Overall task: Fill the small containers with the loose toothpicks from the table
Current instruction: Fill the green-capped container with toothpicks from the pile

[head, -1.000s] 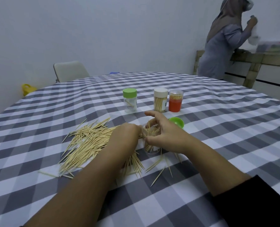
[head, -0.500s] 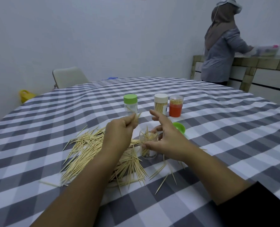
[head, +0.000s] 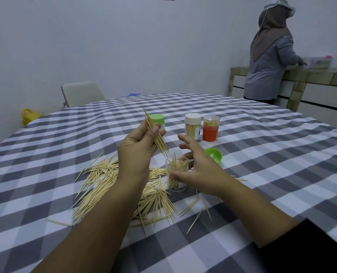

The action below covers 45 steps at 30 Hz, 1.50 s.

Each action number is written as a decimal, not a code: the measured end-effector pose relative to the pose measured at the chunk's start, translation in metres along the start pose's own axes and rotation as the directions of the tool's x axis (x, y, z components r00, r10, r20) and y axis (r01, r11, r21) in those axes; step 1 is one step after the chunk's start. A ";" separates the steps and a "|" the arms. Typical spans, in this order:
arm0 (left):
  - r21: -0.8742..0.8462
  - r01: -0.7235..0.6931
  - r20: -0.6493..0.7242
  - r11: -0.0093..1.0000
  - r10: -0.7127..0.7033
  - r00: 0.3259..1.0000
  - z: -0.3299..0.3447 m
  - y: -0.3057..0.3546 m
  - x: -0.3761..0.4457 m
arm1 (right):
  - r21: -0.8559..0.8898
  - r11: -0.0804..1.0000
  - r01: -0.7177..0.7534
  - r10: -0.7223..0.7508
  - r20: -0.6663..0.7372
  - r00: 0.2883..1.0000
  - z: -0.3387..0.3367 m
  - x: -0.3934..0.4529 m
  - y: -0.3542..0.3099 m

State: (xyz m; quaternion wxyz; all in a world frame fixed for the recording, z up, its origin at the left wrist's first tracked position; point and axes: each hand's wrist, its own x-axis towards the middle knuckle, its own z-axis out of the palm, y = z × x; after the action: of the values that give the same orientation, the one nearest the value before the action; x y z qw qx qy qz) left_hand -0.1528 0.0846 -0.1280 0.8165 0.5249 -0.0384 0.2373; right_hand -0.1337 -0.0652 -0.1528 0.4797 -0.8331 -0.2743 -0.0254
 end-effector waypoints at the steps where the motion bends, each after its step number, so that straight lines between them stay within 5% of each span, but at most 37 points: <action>1: 0.001 0.023 0.013 1.000 -0.023 1.000 0.000 -0.003 0.000 | 0.001 1.000 0.000 0.000 0.000 1.000 0.000 0.000 0.000; 18: 0.279 0.235 0.183 0.931 -0.292 0.939 -0.003 -0.027 -0.006 | 0.017 1.000 0.012 -0.012 -0.007 1.000 -0.001 0.001 0.001; 29: 0.517 0.046 0.205 0.855 -0.176 0.963 -0.001 -0.014 -0.010 | 0.006 1.000 -0.012 0.012 0.013 1.000 -0.002 0.000 -0.002; 33: 0.676 -0.038 0.274 0.736 -0.203 0.940 -0.009 -0.007 -0.006 | -0.001 0.999 -0.039 0.039 0.038 0.999 -0.003 -0.001 -0.001; 37: 0.805 -0.028 0.205 0.593 -0.234 0.950 -0.026 0.000 0.008 | 0.003 0.997 -0.074 0.074 0.063 0.995 -0.006 -0.001 -0.003; 42: 0.990 -0.107 0.135 0.089 -0.449 0.883 -0.040 -0.005 0.015 | -0.056 0.993 -0.100 0.106 0.111 0.988 -0.013 -0.003 -0.009; 45: 0.990 -0.134 0.093 -0.044 -0.512 0.854 -0.043 -0.005 0.015 | -0.071 0.992 -0.105 0.113 0.119 0.987 -0.015 -0.004 -0.012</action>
State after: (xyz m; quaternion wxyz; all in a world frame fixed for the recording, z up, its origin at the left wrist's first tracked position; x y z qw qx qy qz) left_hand -0.1453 0.1257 -0.1470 0.1869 0.9802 0.0325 -0.0560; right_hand -0.1396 -0.0747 -0.1363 0.4357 -0.8618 -0.2562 0.0432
